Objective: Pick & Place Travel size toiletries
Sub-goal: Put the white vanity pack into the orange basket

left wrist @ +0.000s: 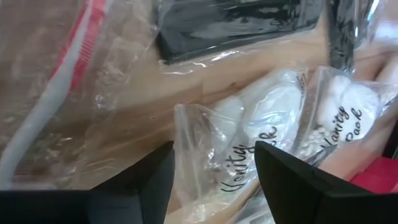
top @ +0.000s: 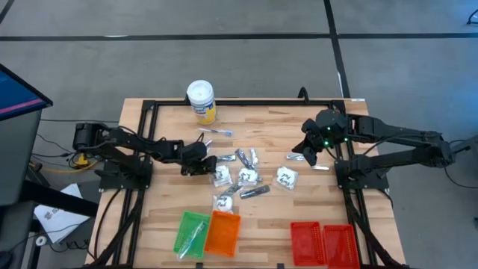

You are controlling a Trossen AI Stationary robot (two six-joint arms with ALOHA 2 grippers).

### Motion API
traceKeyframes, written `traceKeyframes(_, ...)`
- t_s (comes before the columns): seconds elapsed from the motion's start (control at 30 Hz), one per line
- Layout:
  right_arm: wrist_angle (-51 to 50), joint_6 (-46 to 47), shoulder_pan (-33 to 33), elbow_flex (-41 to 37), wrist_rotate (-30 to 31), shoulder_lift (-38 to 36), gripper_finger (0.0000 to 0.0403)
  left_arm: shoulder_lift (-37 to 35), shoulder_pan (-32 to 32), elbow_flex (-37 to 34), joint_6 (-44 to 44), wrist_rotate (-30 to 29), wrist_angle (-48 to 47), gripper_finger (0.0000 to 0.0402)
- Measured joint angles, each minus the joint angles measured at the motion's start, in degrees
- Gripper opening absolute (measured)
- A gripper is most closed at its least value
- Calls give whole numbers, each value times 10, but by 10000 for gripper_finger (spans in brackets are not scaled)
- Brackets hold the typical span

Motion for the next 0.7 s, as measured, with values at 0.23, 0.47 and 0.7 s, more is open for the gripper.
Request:
traceKeyframes(0.23, 0, 0, 0, 0, 0, 0, 0, 0, 0, -1, 19, 0, 32, 179)
traceKeyframes(0.47, 0, 0, 0, 0, 0, 0, 0, 0, 0, 0, 39, 0, 57, 130)
traceKeyframes(0.7, -2, 0, -3, 0, 0, 0, 0, 0, 0, 0, 76, 0, 90, 94)
